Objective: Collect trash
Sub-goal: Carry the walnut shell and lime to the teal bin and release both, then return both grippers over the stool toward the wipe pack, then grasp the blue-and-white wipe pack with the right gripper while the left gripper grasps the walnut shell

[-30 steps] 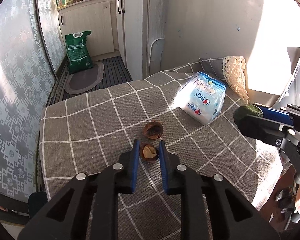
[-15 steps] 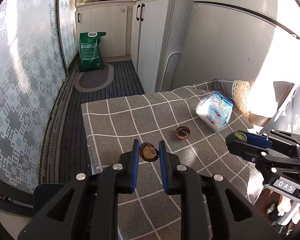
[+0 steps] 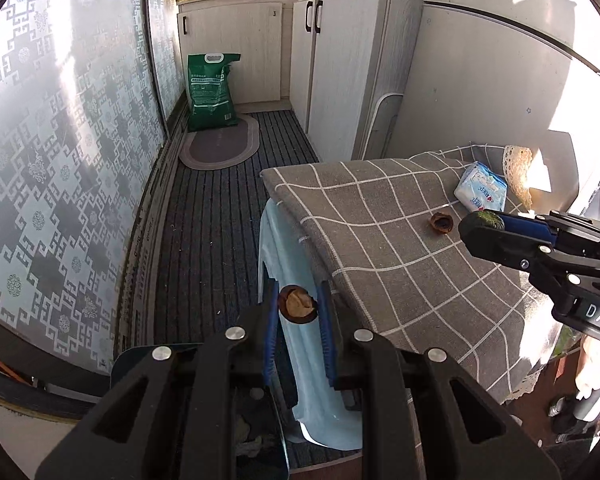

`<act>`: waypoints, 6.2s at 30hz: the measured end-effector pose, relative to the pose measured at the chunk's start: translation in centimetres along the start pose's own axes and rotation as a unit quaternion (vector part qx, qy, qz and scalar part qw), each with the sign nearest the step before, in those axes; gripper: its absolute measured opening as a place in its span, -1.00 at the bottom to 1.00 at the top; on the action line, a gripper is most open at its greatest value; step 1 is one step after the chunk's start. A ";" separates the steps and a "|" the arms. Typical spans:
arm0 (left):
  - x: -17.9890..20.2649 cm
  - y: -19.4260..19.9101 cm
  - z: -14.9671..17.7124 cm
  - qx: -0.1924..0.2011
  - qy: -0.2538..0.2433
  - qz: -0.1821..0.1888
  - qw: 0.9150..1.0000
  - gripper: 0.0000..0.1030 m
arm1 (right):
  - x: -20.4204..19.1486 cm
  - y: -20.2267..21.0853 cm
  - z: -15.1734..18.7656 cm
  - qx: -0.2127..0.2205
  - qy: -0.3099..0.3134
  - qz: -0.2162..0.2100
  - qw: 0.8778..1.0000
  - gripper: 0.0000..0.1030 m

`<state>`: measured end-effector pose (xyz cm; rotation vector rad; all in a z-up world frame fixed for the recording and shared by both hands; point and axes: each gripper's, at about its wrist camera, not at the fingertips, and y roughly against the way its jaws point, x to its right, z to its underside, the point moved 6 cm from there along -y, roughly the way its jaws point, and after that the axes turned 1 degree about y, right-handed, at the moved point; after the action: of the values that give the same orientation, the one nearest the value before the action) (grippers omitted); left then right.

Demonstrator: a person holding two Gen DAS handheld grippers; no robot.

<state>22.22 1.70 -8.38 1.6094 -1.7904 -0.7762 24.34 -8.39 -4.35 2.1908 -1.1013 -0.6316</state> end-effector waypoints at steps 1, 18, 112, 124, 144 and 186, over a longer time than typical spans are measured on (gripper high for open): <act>-0.5 0.0 0.2 -0.003 0.000 -0.004 1.000 -0.59 | -0.4 -0.2 -0.2 0.000 0.001 -0.003 1.000 -0.52; -8.9 -0.7 5.5 -0.069 0.013 -0.033 0.997 -0.59 | -8.2 -3.4 -2.3 -0.002 0.034 -0.050 0.998 -0.52; -13.9 15.2 0.2 0.168 0.090 -0.045 0.981 -0.22 | -21.4 -11.7 5.3 -0.129 0.144 -0.090 0.977 -0.24; -10.6 14.9 -1.5 0.184 0.084 -0.022 0.979 -0.09 | -14.8 -3.7 0.2 -0.030 0.114 -0.044 0.992 -0.26; 0.4 5.7 -3.2 0.119 0.020 0.028 0.992 0.12 | 4.4 2.3 -0.6 -0.015 0.085 0.099 0.991 0.31; 10.5 -4.2 -3.0 0.010 -0.054 0.097 0.994 0.28 | 11.2 -1.1 0.9 -0.063 0.088 0.100 0.989 -0.51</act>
<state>26.35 -9.26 -9.03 1.4033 -2.0028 -0.7679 30.43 -17.47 -7.36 1.9564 -1.1365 -0.4003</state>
